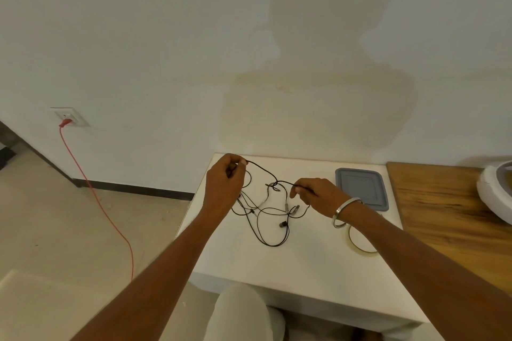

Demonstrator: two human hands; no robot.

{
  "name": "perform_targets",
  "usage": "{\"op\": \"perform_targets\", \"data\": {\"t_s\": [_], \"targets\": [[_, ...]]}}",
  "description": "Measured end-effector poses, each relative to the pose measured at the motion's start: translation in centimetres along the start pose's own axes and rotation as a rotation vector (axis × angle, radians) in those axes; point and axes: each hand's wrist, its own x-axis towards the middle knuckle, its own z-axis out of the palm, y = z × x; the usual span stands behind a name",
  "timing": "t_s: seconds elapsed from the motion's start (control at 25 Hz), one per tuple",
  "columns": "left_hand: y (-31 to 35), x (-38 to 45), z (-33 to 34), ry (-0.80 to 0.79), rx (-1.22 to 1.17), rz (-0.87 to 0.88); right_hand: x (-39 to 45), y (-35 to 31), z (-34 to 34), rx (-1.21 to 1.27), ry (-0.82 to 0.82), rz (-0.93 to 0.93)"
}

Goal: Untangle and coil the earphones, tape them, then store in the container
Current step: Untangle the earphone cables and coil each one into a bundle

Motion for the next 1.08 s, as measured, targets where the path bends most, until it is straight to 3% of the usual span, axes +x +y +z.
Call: {"op": "perform_targets", "data": {"t_s": [0.28, 0.56, 0.68, 0.8, 0.96, 1.08], "targets": [[-0.6, 0.6, -1.0, 0.140, -0.036, -0.002, -0.3, 3.4, -0.2, -0.248, 0.031, 0.309], [-0.7, 1.0, -1.9, 0.257, -0.058, 0.004, -1.2, 6.6, 0.1, -0.537, -0.209, 0.562], [-0.8, 1.0, -1.9, 0.237, -0.069, 0.015, -1.5, 6.7, 0.1, -0.615, -0.275, 0.622], [-0.7, 0.6, -1.4, 0.125, -0.052, 0.040, -1.4, 5.7, 0.5, -0.641, -0.286, 0.454], [-0.2, 0.0, -0.2, -0.010, -0.032, 0.067, 0.4, 0.4, 0.9, -0.031, 0.060, 0.014], [0.0, -0.3, 0.6, -0.113, 0.014, 0.145, 1.5, -4.0, 1.9, 0.310, 0.186, -0.148]]}}
